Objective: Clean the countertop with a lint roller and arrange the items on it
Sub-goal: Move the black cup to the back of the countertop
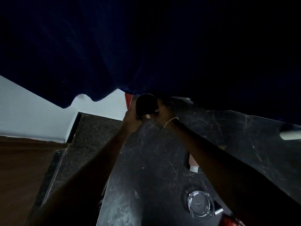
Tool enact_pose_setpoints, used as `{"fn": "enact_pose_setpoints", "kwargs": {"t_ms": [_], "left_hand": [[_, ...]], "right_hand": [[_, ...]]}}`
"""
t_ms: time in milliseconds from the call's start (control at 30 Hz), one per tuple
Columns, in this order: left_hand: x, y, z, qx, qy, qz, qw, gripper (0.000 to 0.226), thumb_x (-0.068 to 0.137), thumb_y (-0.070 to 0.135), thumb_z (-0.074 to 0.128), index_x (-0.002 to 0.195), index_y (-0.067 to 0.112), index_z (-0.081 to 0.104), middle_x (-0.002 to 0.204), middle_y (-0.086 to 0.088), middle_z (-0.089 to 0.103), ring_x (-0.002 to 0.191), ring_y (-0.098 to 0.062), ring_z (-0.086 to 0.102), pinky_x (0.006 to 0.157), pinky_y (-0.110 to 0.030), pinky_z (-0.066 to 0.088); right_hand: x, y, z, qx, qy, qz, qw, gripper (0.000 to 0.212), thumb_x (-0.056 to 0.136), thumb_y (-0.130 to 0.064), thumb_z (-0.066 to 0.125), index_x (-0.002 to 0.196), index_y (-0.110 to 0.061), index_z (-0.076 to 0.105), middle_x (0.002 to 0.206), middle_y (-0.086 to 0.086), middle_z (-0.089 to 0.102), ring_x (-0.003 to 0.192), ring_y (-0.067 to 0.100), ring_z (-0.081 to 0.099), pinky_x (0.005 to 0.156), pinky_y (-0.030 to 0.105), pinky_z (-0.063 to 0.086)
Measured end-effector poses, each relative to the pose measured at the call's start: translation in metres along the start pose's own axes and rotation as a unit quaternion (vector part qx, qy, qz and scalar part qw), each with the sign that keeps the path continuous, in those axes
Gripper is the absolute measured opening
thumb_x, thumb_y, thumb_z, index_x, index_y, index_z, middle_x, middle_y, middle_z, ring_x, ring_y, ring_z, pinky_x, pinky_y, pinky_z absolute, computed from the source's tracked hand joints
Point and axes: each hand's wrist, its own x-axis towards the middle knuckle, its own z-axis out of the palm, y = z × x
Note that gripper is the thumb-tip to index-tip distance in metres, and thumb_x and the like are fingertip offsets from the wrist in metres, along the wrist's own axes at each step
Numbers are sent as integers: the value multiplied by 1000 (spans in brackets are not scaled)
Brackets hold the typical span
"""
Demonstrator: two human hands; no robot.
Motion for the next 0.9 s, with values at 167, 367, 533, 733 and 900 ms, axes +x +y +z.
{"fn": "enact_pose_setpoints", "kwargs": {"t_ms": [167,367,533,733,900], "left_hand": [[-13,9,-2,-20,18,-26,999,111,80,30,86,163,34,12,158,0,45,133,-7,40,106,-28,40],[-53,12,-6,29,33,-57,997,82,88,53,71,156,38,28,154,1,48,140,-21,48,112,-49,47],[-99,16,5,157,19,-69,985,88,88,78,49,159,33,21,165,-1,30,148,-28,38,118,-55,39],[-151,22,32,272,-15,1,962,91,92,75,43,163,26,13,171,-4,15,158,-26,17,124,-55,28],[-199,44,82,298,-52,83,950,89,97,62,49,164,15,14,172,-9,10,160,-26,6,129,-48,18]], "right_hand": [[-9,0,-4,-14,13,8,1000,92,82,-23,75,155,-22,19,146,12,49,126,32,56,104,48,48],[-47,14,-7,-55,41,-18,998,102,81,-46,74,157,-18,12,162,11,23,148,29,28,119,44,30],[-97,33,-13,-81,74,-57,992,98,83,-54,67,157,-20,12,163,9,17,149,26,24,121,43,26],[-171,68,-27,-184,113,-105,971,91,89,-68,45,157,-18,11,161,9,22,148,27,26,118,48,31],[-240,97,-32,-196,130,-143,961,85,92,-60,50,155,-13,17,159,12,27,146,28,29,120,41,27]]}}
